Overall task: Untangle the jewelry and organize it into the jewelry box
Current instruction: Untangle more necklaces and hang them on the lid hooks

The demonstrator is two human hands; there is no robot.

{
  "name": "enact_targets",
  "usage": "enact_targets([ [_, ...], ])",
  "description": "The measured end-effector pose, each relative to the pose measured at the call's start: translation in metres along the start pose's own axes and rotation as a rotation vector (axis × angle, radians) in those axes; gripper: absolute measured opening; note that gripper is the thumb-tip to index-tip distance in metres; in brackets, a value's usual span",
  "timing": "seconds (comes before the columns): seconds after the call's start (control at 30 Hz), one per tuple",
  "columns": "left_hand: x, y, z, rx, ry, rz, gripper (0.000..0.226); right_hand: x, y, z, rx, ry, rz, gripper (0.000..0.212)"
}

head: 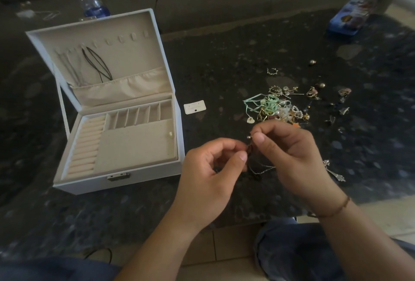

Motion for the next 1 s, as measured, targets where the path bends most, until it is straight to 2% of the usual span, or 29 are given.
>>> enact_targets([
  [0.1,0.002,-0.002,0.001,0.022,0.023,-0.006,0.012,0.000,0.001,0.001,-0.008,-0.004,0.022,0.025],
  [0.27,0.001,-0.003,0.001,0.014,0.007,-0.007,0.007,0.000,0.001,0.002,-0.009,-0.037,0.057,0.015],
  [0.4,0.000,-0.004,0.003,0.002,-0.013,-0.004,0.006,0.000,-0.002,0.000,0.011,-0.081,0.122,0.020],
  [0.53,0.002,-0.005,0.005,0.013,-0.011,0.040,0.011,0.003,-0.003,-0.001,0.010,-0.121,0.170,0.016],
  [0.7,0.008,-0.004,0.008,-0.002,0.143,-0.172,0.018,-0.001,-0.007,-0.001,0.015,-0.139,0.176,0.019],
  [0.87,0.013,0.001,0.009,-0.042,0.251,-0.364,0.017,-0.005,-0.007,-0.001,0.017,-0.095,0.036,0.019],
  [1.0,0.014,0.003,0.007,-0.063,0.223,-0.313,0.014,-0.003,-0.008,-0.003,-0.017,0.005,-0.089,0.009],
])
Point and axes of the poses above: each hand's wrist, its own z-axis towards the middle knuckle, its own y-axis out of the back of the hand, x = y × z, the point moved 3 cm from there along z, towards the middle knuckle, and after that the axes turned 2 degrees about -y, right-handed, at the moved point
